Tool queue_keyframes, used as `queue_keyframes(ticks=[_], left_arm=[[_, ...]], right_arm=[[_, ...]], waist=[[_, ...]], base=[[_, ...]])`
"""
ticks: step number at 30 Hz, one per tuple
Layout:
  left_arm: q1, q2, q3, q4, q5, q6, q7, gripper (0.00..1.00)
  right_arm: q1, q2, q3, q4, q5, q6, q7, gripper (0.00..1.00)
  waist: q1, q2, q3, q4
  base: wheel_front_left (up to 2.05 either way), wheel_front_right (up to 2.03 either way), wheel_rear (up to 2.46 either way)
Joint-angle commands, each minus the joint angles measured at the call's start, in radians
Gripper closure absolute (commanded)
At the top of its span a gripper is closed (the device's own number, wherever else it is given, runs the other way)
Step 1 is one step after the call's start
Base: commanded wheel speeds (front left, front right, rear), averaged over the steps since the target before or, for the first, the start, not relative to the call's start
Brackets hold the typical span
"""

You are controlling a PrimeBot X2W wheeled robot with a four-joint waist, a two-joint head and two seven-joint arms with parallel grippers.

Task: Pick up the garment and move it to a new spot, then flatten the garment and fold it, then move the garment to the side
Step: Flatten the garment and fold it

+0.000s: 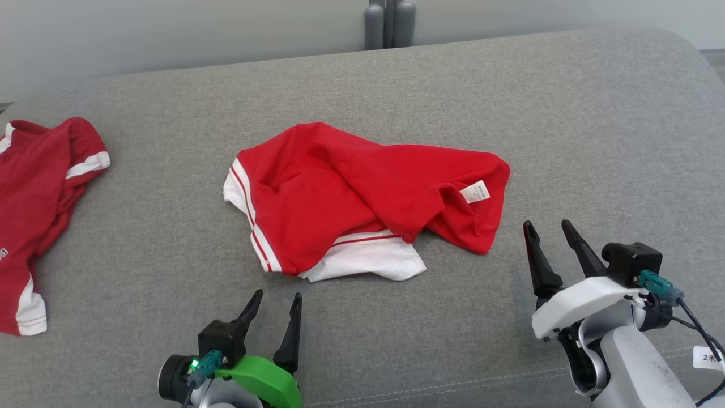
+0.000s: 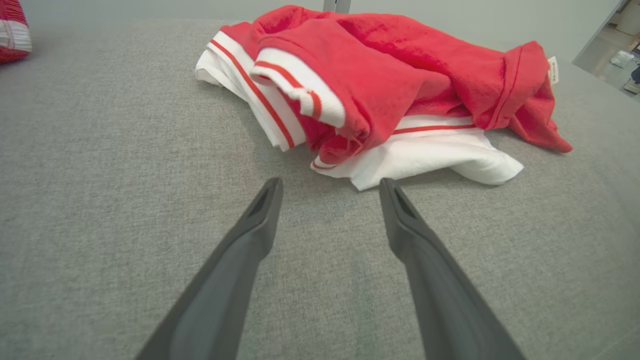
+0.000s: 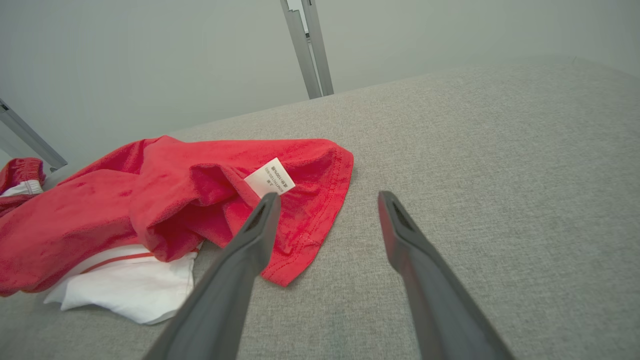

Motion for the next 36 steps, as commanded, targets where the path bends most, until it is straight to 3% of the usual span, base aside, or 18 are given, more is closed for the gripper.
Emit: queue_keyframes(ticks=[1,12,20,21,23,30,36], left_arm=[[-0.024,0.003,0.000,0.015,-0.013,-0.007,0.000,0.00],[-0.114,0.003,0.011,0.140,-0.018,-0.024,-0.001,0.00],[-0.156,0.003,0.028,0.201,-0.020,-0.033,-0.001,0.00],[-0.160,0.003,0.028,0.207,-0.023,-0.033,-0.001,0.21],[-0.170,0.003,0.027,0.217,-0.026,-0.037,0.000,0.97],[-0.162,0.003,0.039,0.156,-0.025,-0.038,-0.001,1.00],[-0.096,0.005,0.065,-0.012,0.022,-0.026,0.000,1.00]], right_arm=[[-0.008,0.004,0.003,-0.004,-0.006,0.000,0.001,0.00],[-0.024,0.012,0.003,-0.013,-0.014,0.000,-0.007,0.00],[-0.029,0.017,0.001,-0.008,-0.014,0.000,-0.015,0.00],[-0.029,0.018,0.000,-0.007,-0.014,0.000,-0.017,0.00],[-0.028,0.020,-0.001,-0.003,-0.017,0.000,-0.018,0.00],[-0.019,0.020,-0.005,0.006,-0.023,0.000,-0.028,0.00],[-0.002,0.014,-0.007,0.010,-0.022,0.000,-0.029,0.00]], waist=[[0.0000,-0.0001,0.008,-0.023],[0.0000,-0.0001,0.049,-0.113],[0.0000,-0.0001,0.067,-0.139],[0.0000,-0.0001,0.068,-0.140],[0.0000,-0.0001,0.067,-0.141],[0.0000,-0.0001,0.060,-0.112],[0.0000,-0.0001,0.032,-0.030]], base=[[0.00,0.00,0.00],[0.00,0.00,0.00],[0.00,0.00,0.00],[0.00,0.00,0.00],[0.00,0.00,0.00],[0.00,0.00,0.00],[0.00,0.00,0.00]])
